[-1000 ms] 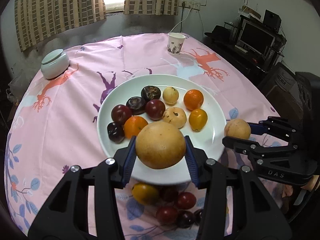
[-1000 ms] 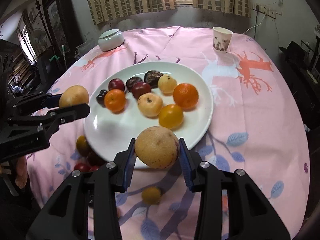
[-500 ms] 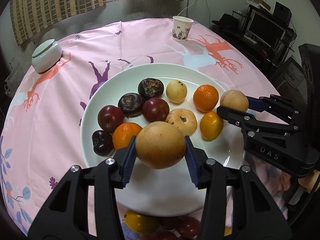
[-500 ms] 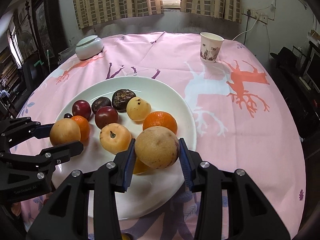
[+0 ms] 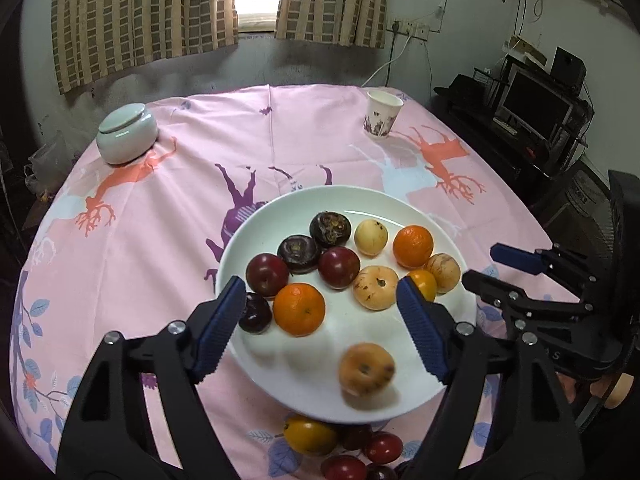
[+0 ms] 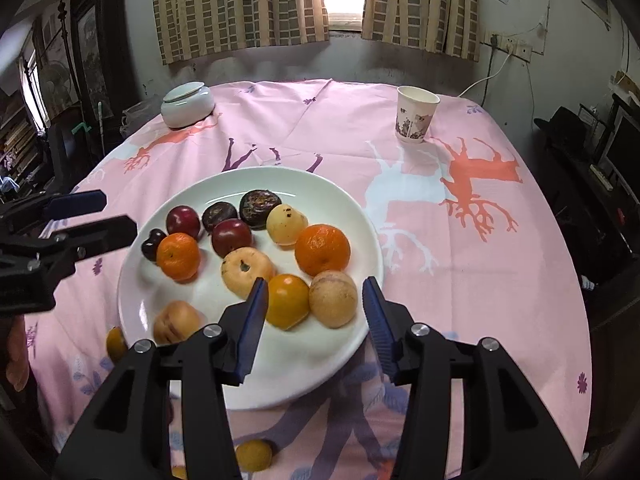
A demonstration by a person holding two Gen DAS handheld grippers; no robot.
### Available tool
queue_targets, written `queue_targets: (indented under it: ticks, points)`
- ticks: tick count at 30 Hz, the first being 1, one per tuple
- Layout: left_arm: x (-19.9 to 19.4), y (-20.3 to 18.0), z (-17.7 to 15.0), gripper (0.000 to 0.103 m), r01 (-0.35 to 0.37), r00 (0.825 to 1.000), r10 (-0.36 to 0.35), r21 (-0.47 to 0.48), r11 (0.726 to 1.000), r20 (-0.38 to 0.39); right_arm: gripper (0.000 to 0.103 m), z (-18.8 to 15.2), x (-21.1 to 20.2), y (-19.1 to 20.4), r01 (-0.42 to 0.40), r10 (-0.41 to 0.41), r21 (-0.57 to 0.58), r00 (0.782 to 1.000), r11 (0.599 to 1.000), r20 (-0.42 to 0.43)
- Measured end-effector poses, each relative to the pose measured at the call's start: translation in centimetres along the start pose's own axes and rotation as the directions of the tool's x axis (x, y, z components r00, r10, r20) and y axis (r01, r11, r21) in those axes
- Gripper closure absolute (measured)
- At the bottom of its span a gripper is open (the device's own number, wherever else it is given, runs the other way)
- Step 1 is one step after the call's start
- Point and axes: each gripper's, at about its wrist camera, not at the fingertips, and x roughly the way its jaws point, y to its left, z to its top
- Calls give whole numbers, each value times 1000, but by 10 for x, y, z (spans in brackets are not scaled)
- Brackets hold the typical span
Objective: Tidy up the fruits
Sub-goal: 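Carry both tan pears onto the white plate and open both tools, then grasp a yellow lemon-like fruit with the left tool while the right tool grasps a small yellow fruit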
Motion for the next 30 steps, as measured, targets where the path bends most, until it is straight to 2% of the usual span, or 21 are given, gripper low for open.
queue_targets:
  ticks: [1, 2, 8, 14, 24, 28, 30]
  points:
    - [-8, 1, -1, 24, -7, 1000, 7, 2, 1000, 16, 33, -5, -7, 1, -10, 10, 13, 1000, 1000, -5]
    - [-17, 3, -4, 24, -11, 999, 11, 1, 1000, 34, 31, -12, -15, 1, -18, 19, 26, 1000, 1000, -8]
    - [-57, 21, -40, 16, -4, 997, 7, -39, 999, 79, 30, -68, -49, 6, -24, 27, 46, 997, 999, -69]
    - [-69, 38, -86, 16, -25, 999, 29, -91, 996, 42, 30, -112, -53, 16, -19, 29, 81, 992, 997, -125]
    - [-61, 40, -118, 16, -12, 999, 8, -110, 994, -35, 30, -112, -40, 39, -27, 32, 35, 988, 999, -150]
    - [-54, 35, -126, 14, -24, 998, 18, -95, 995, -62, 30, -110, -38, 41, -11, 14, 21, 988, 1000, -155]
    - [-51, 32, -129, 14, -54, 996, 48, -83, 995, -69, 30, -109, -36, 40, 8, -6, 18, 989, 1000, -149]
